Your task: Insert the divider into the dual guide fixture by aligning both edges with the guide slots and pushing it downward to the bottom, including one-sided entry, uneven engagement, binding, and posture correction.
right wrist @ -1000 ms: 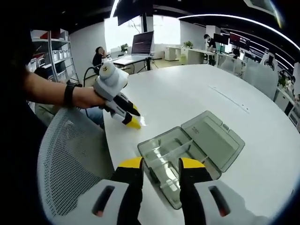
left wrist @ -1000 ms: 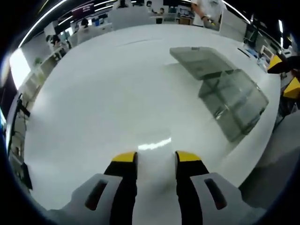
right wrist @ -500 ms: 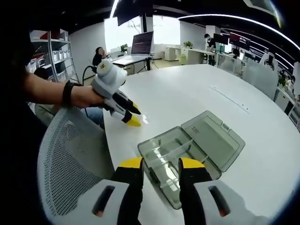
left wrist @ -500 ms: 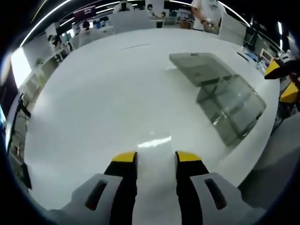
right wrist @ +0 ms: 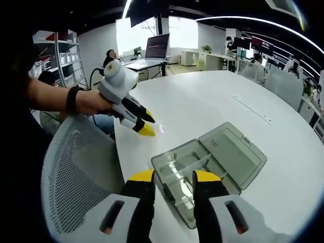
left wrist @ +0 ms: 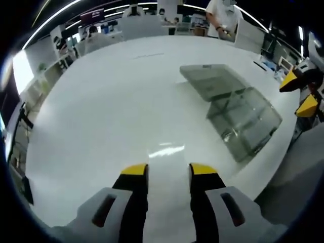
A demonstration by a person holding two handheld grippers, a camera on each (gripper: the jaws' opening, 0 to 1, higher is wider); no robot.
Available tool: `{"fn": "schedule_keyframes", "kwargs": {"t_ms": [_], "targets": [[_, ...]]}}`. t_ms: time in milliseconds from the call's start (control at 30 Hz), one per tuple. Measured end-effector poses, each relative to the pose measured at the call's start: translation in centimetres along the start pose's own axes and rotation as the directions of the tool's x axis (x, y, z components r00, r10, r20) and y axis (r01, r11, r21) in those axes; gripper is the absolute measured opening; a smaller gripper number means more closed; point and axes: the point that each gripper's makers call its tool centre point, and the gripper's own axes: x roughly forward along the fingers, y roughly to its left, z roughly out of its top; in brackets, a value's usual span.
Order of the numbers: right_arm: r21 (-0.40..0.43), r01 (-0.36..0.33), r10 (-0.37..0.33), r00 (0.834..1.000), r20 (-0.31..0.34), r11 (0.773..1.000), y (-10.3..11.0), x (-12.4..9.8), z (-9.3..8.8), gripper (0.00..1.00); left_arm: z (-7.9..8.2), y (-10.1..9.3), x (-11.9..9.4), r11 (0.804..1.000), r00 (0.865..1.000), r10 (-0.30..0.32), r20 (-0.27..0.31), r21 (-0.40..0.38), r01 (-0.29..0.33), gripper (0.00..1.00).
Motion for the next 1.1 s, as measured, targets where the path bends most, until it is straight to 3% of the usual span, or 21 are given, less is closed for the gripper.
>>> {"fn": "schedule_keyframes", "kwargs": {"t_ms": [467,600,1100], "targets": [[-0.008,-0.02,0.02,1.0,0.009,1.0,0.1,0.3,0.7,0.25,1.6,-0.9,-1.1,1.0,0.997,-0.022,0.069,0.009,0.022,0.3],[-0.018,-0.019,0.019,1.0,0.008,1.0,0.2,0.4,0.7,0.25,2.2,-1.3,-1.5,0.999,0.993,-0.03,0.112,0.02,0.028,0.3],[-0.028,-0.03,0.031,0.999,0.018,0.999,0.7,0.7,1.3,0.24,3.2,-2.2,-2.8,0.999,0.982,-0.051,0.183,0.014,0.049,0.3]]}}
